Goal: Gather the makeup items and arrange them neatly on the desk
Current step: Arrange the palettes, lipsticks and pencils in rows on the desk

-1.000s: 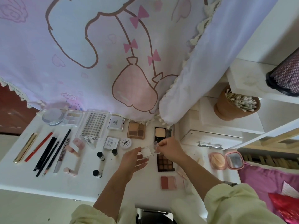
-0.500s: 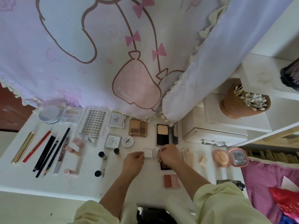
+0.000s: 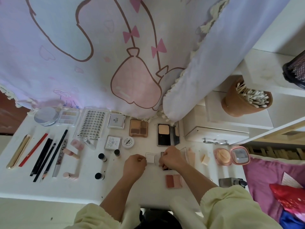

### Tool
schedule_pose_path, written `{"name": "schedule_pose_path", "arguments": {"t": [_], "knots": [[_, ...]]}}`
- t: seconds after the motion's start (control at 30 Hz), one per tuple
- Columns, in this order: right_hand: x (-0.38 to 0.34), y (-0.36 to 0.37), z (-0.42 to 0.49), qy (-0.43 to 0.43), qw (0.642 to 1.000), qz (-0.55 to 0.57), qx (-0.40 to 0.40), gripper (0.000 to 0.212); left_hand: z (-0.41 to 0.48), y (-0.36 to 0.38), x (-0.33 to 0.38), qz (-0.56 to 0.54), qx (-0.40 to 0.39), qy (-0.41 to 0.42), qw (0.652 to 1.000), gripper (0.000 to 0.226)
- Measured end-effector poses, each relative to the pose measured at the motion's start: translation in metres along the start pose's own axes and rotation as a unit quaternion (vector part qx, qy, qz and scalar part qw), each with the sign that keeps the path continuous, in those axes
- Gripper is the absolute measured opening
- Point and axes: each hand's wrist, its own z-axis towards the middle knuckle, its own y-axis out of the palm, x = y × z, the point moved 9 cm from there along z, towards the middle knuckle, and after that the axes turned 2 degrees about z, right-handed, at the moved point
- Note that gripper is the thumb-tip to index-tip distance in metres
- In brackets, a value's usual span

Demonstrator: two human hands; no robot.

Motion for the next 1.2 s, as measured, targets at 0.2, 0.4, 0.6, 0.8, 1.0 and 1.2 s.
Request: {"name": "schedule_pose_path", "arguments": {"t": [0.2,0.4,0.6,0.8,1.0,1.2], "knots": [[0.012,0.015,-0.020,0.035,0.994,-0.013,-0.106,0.026,-0.007,0.007,-0.017,0.052,-0.067,-0.028,0.996,0.023],[0.034,0.028,-0.030,0.061,0.988,-0.024,-0.136,0.020,-0.016,0.014,-0.023,0.090,-0.078,-0.007,0.993,0.007],[0.017,0.014,-0.023,-0.019,0.983,-0.174,-0.063,0.034,-0.016,0.007,-0.020,0.105,-0.055,0.003,0.993,0.010],[-0.042,0.003,-0.020,-0.141,0.960,-0.242,0.018,0.016,-0.007,-0.023,-0.022,-0.027,0.039,-0.011,0.999,0.010],[-0.098,0.040,-0.002,-0.236,0.948,-0.215,-0.014,0.047,-0.006,-0.030,-0.031,-0.103,0.075,-0.004,0.992,0.023],[-0.123,0.070,0.024,-0.255,0.940,-0.229,0.003,0.048,-0.003,-0.030,-0.041,-0.138,0.058,0.009,0.989,0.024]]}}
